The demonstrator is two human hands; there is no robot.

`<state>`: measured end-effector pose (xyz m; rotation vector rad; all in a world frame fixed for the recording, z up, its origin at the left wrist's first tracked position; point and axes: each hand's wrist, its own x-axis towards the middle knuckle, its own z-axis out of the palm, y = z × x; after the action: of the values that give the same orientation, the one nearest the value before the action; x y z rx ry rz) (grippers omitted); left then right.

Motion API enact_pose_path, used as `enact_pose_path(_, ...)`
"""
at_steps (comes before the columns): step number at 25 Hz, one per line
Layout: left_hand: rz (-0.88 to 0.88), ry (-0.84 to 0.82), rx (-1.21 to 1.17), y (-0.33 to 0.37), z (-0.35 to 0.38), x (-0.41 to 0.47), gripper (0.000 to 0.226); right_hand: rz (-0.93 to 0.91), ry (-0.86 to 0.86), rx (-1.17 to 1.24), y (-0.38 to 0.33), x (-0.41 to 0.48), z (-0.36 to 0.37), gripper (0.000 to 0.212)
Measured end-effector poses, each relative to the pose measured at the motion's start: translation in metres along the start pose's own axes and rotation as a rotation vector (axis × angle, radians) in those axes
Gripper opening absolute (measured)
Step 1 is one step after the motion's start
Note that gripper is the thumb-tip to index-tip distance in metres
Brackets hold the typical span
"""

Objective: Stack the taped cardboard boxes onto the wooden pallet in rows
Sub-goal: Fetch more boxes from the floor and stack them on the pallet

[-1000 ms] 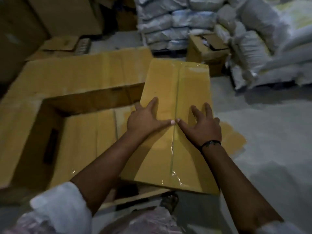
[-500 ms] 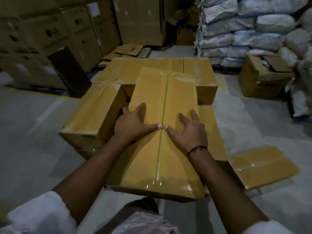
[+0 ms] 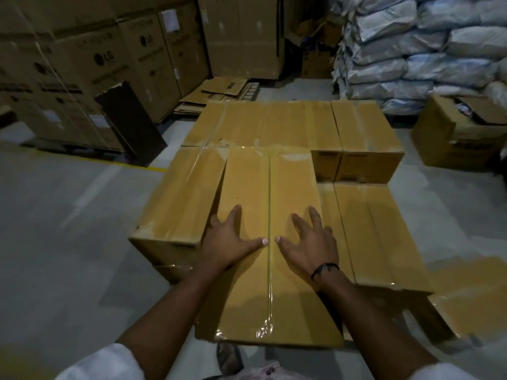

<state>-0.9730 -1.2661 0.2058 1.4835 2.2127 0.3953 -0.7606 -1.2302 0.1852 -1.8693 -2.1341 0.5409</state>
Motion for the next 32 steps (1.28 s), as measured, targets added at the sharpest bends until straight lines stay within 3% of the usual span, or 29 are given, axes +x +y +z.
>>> enact_pose_path(3,0.019,-0.069,0.066,-0.038,0.005,0.05,0.125,0.09,-0.063,0.01,-0.021,0.029,0.046,0.082)
enact_pose_path(9,0.101,-0.165,0.089,-0.066,0.002,0.148,0.121,0.146,-0.029,0.025,-0.042,0.103,0.085,0.081)
enact_pose_path(14,0.102,-0.361,0.441,-0.096,0.007,0.207,0.096,0.177,-0.489,0.119,-0.03,0.186,0.108,0.095)
enact_pose_path(17,0.071,-0.463,0.469,-0.121,0.023,0.19,0.109,0.135,-0.636,-0.042,-0.019,0.177,0.133,0.113)
enact_pose_path(21,0.106,-0.457,0.487,-0.126,0.029,0.166,0.114,-0.002,-0.6,-0.193,-0.018,0.134,0.146,0.111)
enact_pose_path(28,0.104,-0.542,0.505,-0.133,0.029,0.144,0.135,-0.165,-0.648,-0.299,-0.007,0.071,0.152,0.141)
enact_pose_path(32,0.147,-0.545,0.567,-0.13,0.027,0.145,0.139,-0.168,-0.591,-0.279,-0.008,0.073,0.159,0.132)
